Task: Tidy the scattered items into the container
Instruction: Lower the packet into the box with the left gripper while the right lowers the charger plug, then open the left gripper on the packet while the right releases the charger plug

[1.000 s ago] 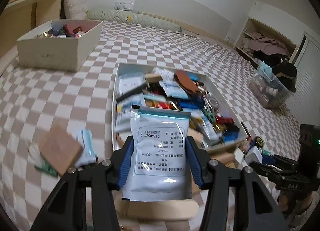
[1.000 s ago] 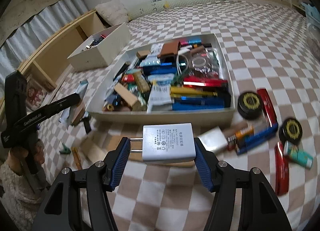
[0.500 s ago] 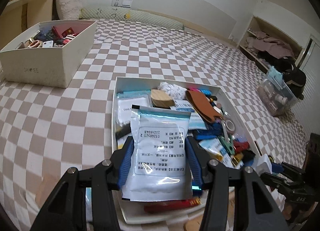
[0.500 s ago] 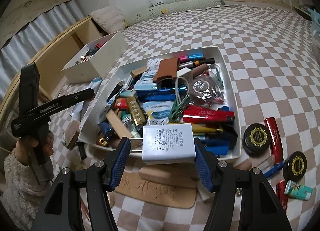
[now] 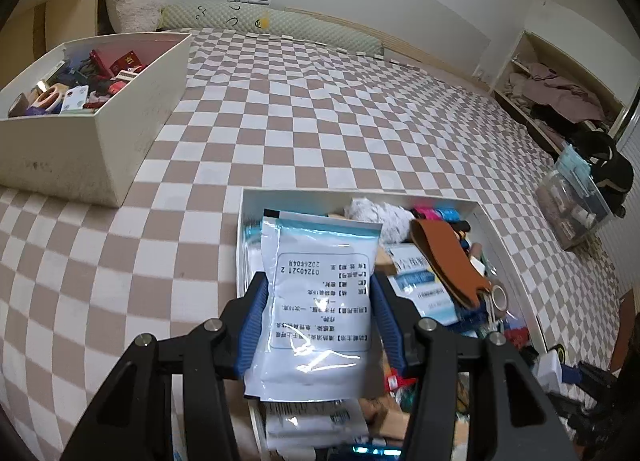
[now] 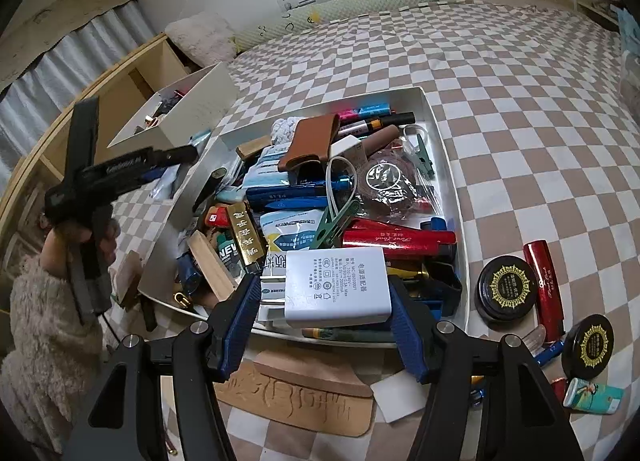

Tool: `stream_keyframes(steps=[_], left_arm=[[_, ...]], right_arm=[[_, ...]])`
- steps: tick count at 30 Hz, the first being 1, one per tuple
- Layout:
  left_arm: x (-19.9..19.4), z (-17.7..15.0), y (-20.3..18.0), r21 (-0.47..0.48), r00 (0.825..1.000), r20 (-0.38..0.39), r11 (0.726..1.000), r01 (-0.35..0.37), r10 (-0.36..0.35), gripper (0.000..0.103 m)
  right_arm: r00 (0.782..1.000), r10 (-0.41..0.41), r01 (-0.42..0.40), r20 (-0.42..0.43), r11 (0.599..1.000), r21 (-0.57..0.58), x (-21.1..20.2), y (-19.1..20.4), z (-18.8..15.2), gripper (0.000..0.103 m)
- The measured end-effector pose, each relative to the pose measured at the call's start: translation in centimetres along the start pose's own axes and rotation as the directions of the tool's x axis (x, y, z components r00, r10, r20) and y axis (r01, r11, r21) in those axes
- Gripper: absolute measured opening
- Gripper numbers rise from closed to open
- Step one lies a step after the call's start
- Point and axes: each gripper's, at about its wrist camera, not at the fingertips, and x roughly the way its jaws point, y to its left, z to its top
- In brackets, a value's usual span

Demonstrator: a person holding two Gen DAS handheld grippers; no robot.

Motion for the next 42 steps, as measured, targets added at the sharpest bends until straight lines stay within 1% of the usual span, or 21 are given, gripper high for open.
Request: stream_keyframes(steps=[6, 14, 16, 17, 19, 20, 21, 24, 30, 36, 42], left_arm=[[1.6, 1.3, 0.4, -0.004, 1.0, -0.019, 1.0, -0.004, 0.004, 0.051], [4.1, 2.2, 1.3, -0.043, 0.998, -0.062, 0.999, 0.001, -0.004, 0.051], [4.7, 2.1, 1.6, -0.059, 0.997, -0.076, 0.998, -0.016, 0.011, 0.063], [4.8, 2.0, 1.7, -0.069, 0.997, -0.075, 0.998, -0.002, -0.003, 0.066], [4.7, 1.9, 1.5, -0.077, 0.997, -0.071, 0.997, 0.02, -0.025, 0.075], [4.6, 1.8, 1.4, -0.075, 0.997, -0.072, 0.997, 0.023, -0.029, 0.076], [4.5, 1.8, 1.2, -0.066, 0.997, -0.071, 0.998, 0.019, -0.024, 0.078], [3.8, 1.5, 0.7, -0.029, 0.998, -0.057, 1.0, -0.005, 0.003, 0.079], [1.6, 0.9, 0.7, -0.009, 1.0, -0.026, 1.0, 0.015, -0.015, 0.079], [-1.6, -0.2, 0.9, -0.007, 0.999, 0.026, 1.0, 0.021, -0.02, 0.079], [-4.1, -1.9, 1.6, -0.016, 0.998, 0.059, 1.0, -0.008, 0.009, 0.079]], right_arm=[[1.0, 0.002, -0.002, 0.0, 1.0, -0.017, 0.2, 0.4, 0.7, 0.063], [1.0, 0.005, -0.005, 0.003, 1.0, -0.03, 0.3, 0.8, 1.3, 0.063], [1.0, 0.006, -0.006, 0.001, 0.999, -0.033, 0.4, 0.9, 1.4, 0.063], [1.0, 0.006, -0.006, -0.001, 0.999, -0.036, 0.4, 1.0, 1.4, 0.063], [1.0, 0.009, -0.009, -0.003, 0.999, -0.041, 0.6, 1.2, 1.6, 0.063], [1.0, 0.011, -0.011, -0.004, 0.999, -0.045, 0.8, 1.3, 1.7, 0.063], [1.0, 0.014, -0.015, -0.005, 0.999, -0.049, 0.9, 1.5, 1.8, 0.063], [1.0, 0.023, -0.024, -0.008, 0.997, -0.067, 1.4, 2.3, 2.1, 0.063], [0.998, 0.058, -0.06, -0.026, 0.993, -0.103, 2.9, 4.4, 2.5, 0.063], [0.992, 0.107, -0.117, -0.064, 0.977, -0.176, 4.7, 8.0, 2.7, 0.063], [0.982, 0.141, -0.17, -0.125, 0.949, -0.265, 6.6, 12.1, 2.3, 0.063]])
